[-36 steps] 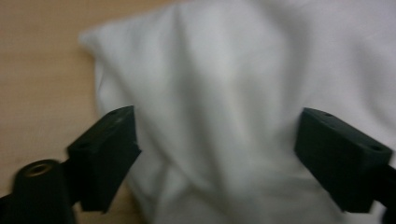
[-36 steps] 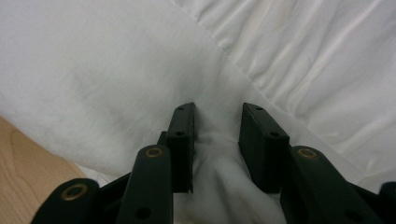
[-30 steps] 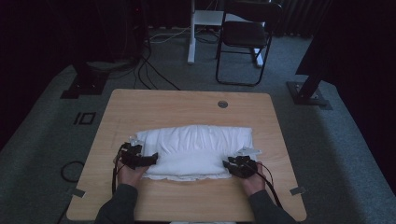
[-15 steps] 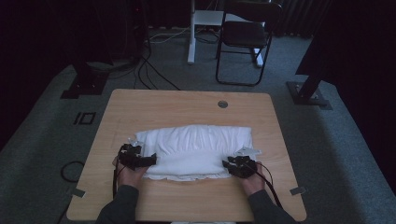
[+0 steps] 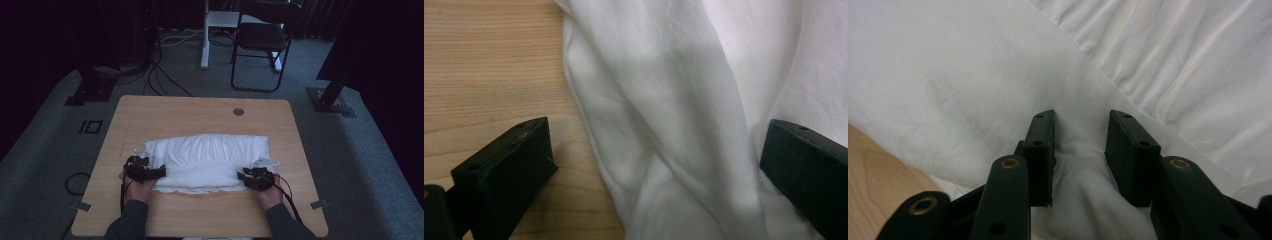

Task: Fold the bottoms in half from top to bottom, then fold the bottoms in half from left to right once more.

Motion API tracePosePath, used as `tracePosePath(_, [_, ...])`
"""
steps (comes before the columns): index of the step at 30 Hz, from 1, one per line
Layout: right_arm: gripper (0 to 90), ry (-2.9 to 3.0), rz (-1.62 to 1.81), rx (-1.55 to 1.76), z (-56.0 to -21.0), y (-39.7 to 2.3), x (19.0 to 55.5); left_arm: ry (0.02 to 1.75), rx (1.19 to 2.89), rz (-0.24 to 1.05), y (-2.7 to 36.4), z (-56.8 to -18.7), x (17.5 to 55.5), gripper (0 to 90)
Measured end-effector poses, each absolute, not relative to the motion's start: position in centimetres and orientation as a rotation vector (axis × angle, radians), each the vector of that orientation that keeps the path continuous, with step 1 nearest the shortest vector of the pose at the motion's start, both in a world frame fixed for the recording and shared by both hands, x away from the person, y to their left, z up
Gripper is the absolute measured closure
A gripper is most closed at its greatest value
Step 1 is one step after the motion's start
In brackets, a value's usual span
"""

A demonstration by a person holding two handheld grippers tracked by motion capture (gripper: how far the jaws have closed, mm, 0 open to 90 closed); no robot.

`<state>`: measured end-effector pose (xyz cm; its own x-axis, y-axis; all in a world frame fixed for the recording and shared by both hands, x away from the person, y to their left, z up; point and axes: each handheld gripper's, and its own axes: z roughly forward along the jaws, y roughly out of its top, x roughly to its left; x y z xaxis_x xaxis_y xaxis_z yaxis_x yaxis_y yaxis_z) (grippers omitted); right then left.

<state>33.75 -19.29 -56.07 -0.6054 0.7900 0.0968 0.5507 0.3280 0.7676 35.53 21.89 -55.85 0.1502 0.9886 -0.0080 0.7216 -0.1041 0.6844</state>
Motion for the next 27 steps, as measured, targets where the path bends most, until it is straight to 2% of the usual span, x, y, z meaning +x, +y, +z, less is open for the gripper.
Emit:
tracePosePath(9, [61.1, 2.3, 1.198, 1.217, -56.2, -19.6, 33.7, 1.634, 1.861, 0.65, 21.8, -56.0, 35.3, 1.2])
tracePosePath(11, [61.0, 2.3, 1.198, 1.216, -56.2, -19.6, 33.8, 1.633, 1.867, 0.641, 21.6, -55.7, 35.1, 4.1])
tracePosePath(15, [61.0, 2.3, 1.2, 1.217, -56.2, -19.6, 33.8, 1.575, 1.897, 0.617, 21.1, -55.3, 34.7, 24.7])
tracePosePath(21, [60.8, 2.299, 1.203, 1.217, -56.2, -19.5, 33.7, 1.47, 1.9, 0.525, 20.8, -55.3, 34.2, 68.5])
tracePosePath(23, [60.6, 2.299, 1.199, 1.212, -56.2, -19.5, 33.7, 1.464, 1.882, 0.473, 21.0, -55.3, 34.3, 78.8])
tracePosePath(25, [60.6, 2.3, 1.2, 1.211, -56.2, -19.5, 33.7, 1.451, 1.869, 0.466, 21.3, -55.3, 34.4, 83.6])
tracePosePath(27, [60.5, 2.303, 1.2, 1.211, -56.2, -19.5, 33.7, 1.449, 1.828, 0.458, 21.8, -55.0, 34.3, 84.5])
